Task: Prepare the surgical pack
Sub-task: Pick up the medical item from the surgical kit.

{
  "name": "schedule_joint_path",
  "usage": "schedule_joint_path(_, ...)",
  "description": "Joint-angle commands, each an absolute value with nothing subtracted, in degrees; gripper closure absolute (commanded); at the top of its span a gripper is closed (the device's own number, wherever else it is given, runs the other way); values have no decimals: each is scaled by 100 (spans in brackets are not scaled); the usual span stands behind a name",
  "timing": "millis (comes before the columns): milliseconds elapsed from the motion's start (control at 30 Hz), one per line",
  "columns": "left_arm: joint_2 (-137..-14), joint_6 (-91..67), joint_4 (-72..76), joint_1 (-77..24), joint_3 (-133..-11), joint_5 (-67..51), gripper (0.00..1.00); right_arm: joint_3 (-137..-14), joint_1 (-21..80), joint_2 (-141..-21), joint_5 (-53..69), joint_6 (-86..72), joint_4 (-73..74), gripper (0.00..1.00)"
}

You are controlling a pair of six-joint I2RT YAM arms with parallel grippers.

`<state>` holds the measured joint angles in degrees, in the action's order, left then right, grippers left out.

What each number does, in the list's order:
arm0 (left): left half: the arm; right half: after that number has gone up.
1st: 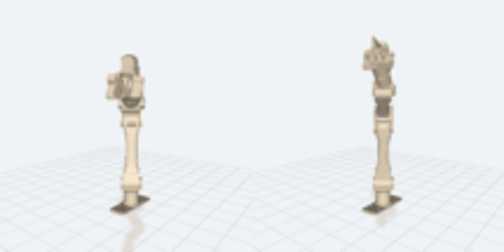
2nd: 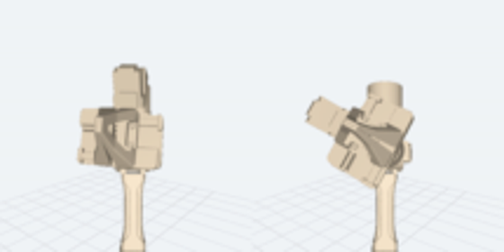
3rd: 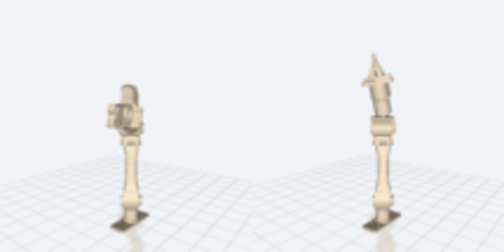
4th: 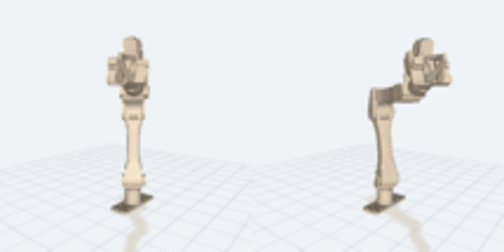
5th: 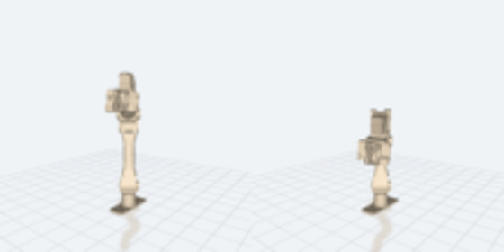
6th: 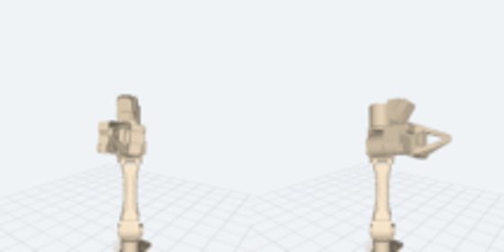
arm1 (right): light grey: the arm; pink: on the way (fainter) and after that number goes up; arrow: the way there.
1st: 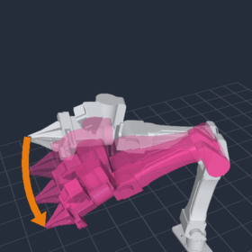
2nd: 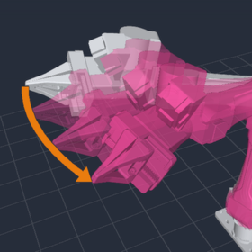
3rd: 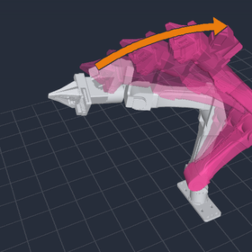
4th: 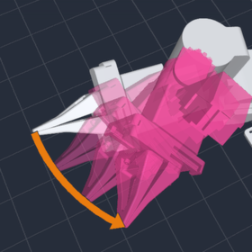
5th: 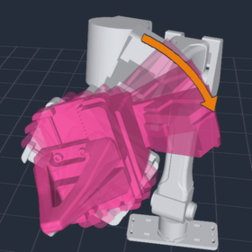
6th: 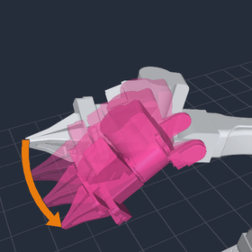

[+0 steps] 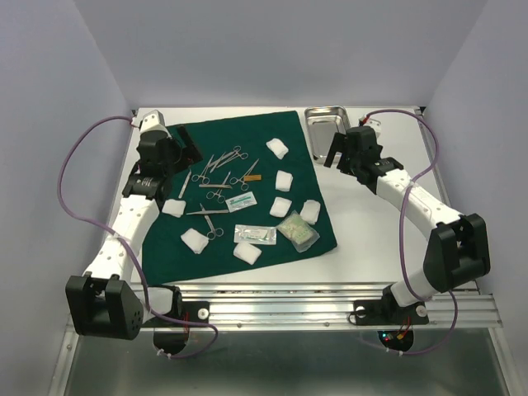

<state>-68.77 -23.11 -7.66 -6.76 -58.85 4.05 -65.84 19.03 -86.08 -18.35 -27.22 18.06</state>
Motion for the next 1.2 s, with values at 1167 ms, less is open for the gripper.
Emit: schedule_joint_path(1167, -7119, -1899, -1810, -694, -6451, -132, 1, -11538, 3911, -12734, -2655, -2882, 3348, 20)
